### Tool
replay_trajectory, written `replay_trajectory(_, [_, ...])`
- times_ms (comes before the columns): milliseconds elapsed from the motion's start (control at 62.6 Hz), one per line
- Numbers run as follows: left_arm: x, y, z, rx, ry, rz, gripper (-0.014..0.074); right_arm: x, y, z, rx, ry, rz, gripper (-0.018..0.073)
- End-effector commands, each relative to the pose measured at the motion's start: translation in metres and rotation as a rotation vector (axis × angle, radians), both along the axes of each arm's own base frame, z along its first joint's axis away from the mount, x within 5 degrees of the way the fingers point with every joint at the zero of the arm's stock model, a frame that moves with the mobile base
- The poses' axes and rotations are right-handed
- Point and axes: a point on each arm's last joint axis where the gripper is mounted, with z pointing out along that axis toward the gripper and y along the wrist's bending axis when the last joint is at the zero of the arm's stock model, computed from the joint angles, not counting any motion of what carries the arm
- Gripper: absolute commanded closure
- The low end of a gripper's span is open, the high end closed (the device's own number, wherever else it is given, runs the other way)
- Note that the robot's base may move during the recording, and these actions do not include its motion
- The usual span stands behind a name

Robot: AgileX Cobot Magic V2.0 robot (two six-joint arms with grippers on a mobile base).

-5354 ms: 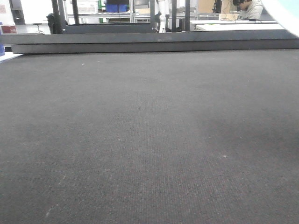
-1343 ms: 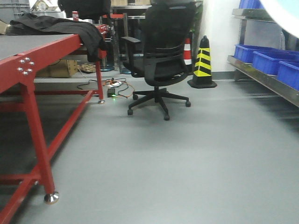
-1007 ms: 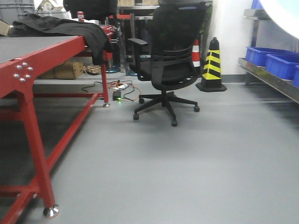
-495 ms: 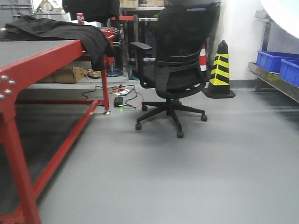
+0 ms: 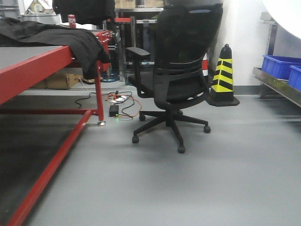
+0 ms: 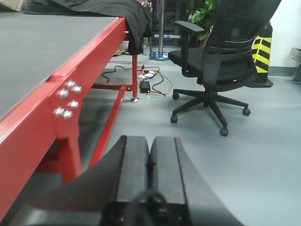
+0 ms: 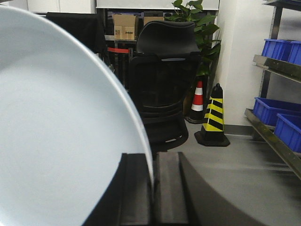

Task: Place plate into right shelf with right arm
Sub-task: 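Drive the base past the chair toward the shelf of blue bins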

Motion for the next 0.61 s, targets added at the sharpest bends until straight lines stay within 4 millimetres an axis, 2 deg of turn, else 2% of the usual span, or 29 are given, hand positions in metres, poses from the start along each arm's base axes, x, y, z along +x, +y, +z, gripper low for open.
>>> replay_trajectory(0, [0.0004,0.0001,0.0049,-0.004,-0.077,-0.001,0.0643,-0.0024,-0.0011,0.0171,0.013,-0.112,-0.010,0.0505])
replay_trajectory(591, [0.0004,0.0001,0.0049,-0.004,-0.077,-0.001,0.0643,-0.0024,-0.0011,0.0171,0.013,-0.112,-0.010,0.0505])
